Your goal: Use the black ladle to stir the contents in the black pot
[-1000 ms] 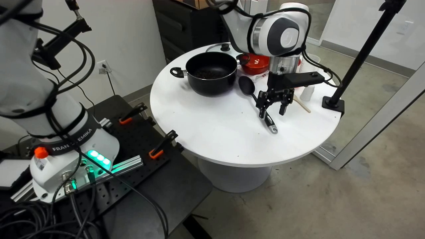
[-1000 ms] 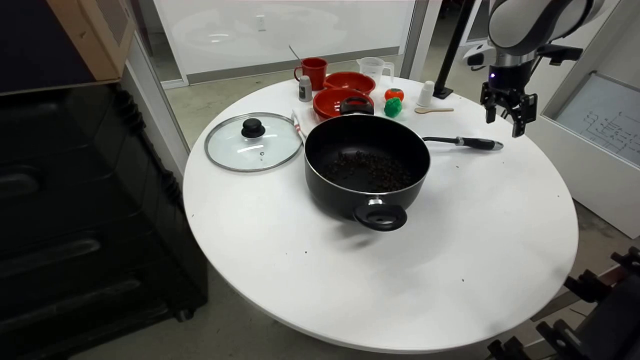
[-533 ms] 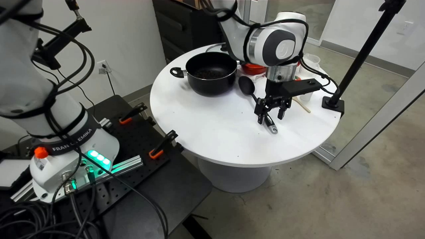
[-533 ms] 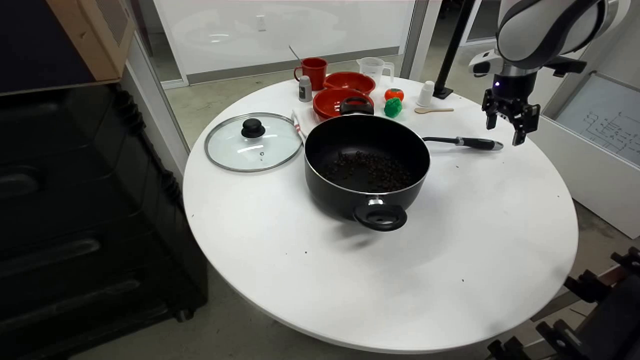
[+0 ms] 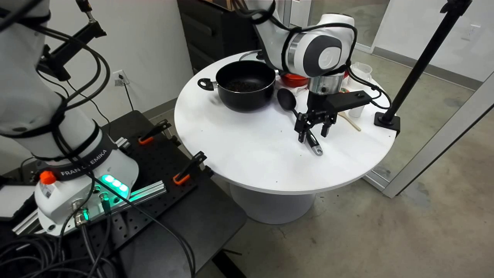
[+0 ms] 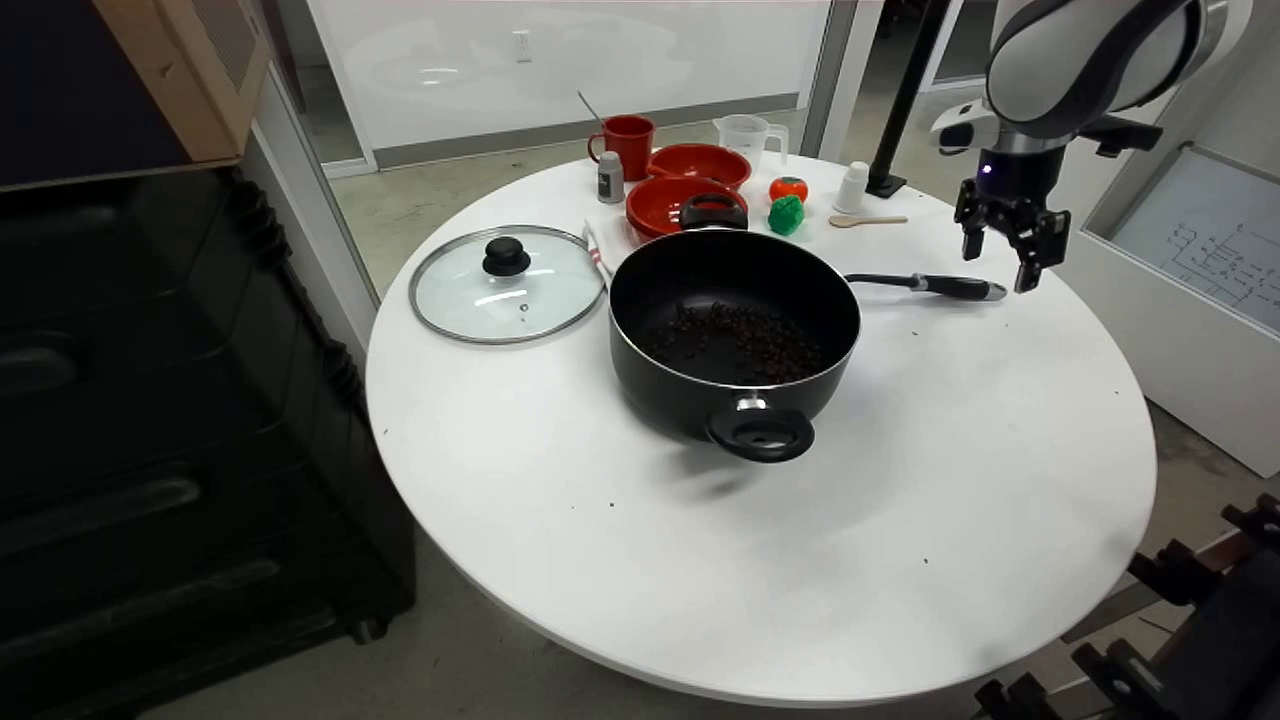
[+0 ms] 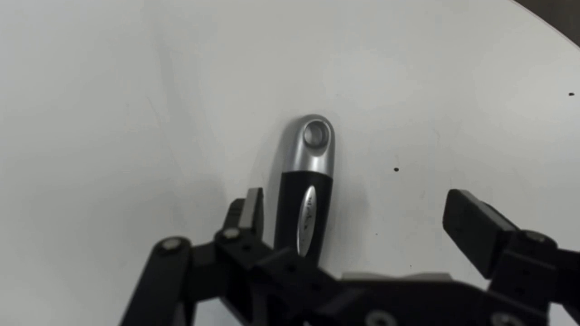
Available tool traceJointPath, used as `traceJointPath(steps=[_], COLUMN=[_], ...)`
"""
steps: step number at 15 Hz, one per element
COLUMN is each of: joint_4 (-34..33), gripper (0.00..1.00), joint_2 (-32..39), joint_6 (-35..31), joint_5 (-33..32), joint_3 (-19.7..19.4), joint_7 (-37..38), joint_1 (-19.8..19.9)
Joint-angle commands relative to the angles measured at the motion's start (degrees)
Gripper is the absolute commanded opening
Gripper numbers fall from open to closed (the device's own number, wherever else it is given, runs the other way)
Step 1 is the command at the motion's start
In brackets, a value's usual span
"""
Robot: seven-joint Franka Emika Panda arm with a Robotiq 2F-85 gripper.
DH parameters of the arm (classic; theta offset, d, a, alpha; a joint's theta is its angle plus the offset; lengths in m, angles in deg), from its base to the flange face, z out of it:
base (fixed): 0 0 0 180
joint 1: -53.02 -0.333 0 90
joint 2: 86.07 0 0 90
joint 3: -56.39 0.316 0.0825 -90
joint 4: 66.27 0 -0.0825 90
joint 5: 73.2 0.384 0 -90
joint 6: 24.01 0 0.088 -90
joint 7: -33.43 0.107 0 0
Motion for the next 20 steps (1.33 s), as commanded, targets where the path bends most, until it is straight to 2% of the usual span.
traceJointPath(steps=[1, 7, 8, 9, 10, 12, 20], joint_4=[-2.8, -6.8, -7.3, -7.7, -8.1, -8.5, -8.9], gripper=[1.0, 1.0, 0.96, 0.87, 0.72, 0.64, 0.03], joint_2=[1.9, 5.2, 5.5, 5.8, 6.0, 6.1, 5.6], joint_6=[1.7, 3.1, 3.3, 3.8, 4.1, 4.6, 5.6], joint_5=[2.2, 2.2, 2.2, 2.2, 2.0, 2.1, 1.9], joint_3=[0.4, 0.2, 0.2, 0.2, 0.2, 0.3, 0.2], joint_7=[-2.4, -1.9, -2.0, -2.1, -2.1, -2.5, -4.8], joint_1=[0.0, -0.5, -0.5, -0.5, -0.5, -0.4, -0.3])
